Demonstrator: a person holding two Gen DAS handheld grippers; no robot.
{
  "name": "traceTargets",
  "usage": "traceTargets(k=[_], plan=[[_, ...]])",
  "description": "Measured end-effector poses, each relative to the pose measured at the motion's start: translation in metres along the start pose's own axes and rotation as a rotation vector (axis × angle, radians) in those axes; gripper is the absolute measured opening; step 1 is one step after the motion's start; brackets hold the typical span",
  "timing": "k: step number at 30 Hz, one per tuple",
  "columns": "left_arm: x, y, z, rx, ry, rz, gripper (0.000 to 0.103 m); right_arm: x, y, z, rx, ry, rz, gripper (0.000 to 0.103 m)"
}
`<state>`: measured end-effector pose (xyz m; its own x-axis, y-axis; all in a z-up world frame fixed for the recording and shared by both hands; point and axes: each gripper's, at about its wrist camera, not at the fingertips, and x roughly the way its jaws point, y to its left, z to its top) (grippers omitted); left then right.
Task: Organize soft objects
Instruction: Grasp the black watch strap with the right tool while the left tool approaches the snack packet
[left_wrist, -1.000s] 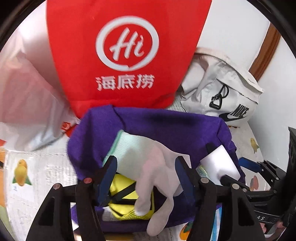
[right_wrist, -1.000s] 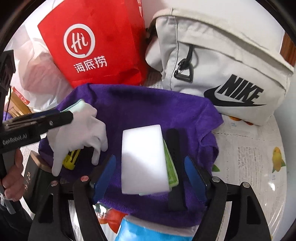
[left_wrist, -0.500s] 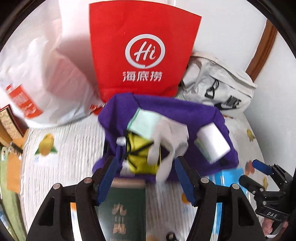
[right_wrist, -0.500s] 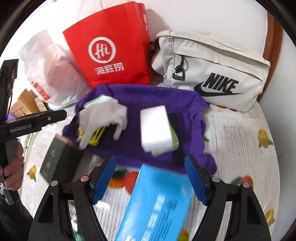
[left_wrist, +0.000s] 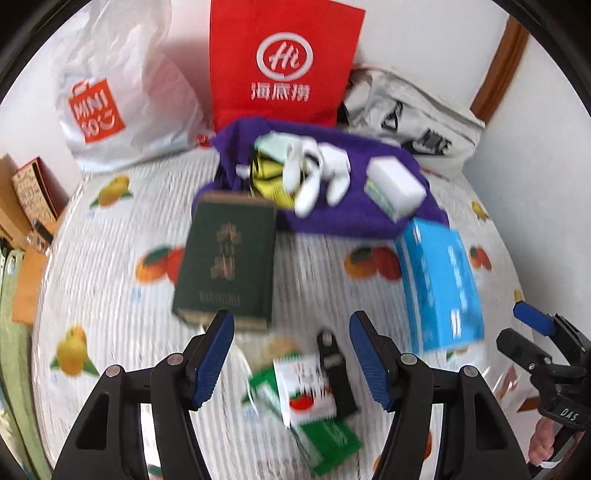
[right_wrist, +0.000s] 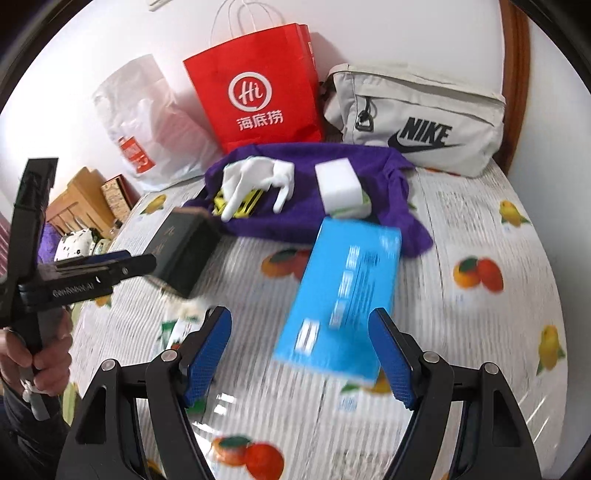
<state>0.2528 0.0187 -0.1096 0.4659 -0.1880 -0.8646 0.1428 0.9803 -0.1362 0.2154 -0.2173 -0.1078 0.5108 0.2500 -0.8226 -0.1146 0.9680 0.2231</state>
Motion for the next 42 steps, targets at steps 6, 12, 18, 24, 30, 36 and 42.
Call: traceTargets(k=[6, 12, 18, 24, 30, 36, 42], plan=[[0.018, 0.008, -0.045, -0.027, 0.048, 0.027, 0.063, 0.002, 0.005, -0.045, -0.002, 0.036, 0.012, 0.076], [0.025, 0.027, -0.07, -0.062, 0.076, 0.074, 0.063, 0.022, 0.025, -0.068, -0.047, 0.049, 0.042, 0.073], [0.019, 0.043, -0.082, -0.068, 0.046, 0.103, 0.063, 0.048, 0.052, -0.073, -0.107, 0.044, 0.084, 0.063], [0.012, 0.063, -0.086, -0.108, 0.033, 0.082, 0.063, 0.088, 0.074, -0.067, -0.11, 0.081, 0.129, 0.054], [0.014, 0.081, -0.088, -0.144, 0.037, 0.043, 0.063, 0.114, 0.095, -0.063, -0.137, 0.109, 0.134, 0.053], [0.017, 0.088, -0.09, -0.166, 0.038, 0.013, 0.063, 0.119, 0.104, -0.06, -0.182, 0.103, 0.106, 0.023], [0.015, 0.084, -0.093, -0.161, 0.036, 0.001, 0.063, 0.098, 0.094, -0.063, -0.179, 0.098, 0.088, 0.021]])
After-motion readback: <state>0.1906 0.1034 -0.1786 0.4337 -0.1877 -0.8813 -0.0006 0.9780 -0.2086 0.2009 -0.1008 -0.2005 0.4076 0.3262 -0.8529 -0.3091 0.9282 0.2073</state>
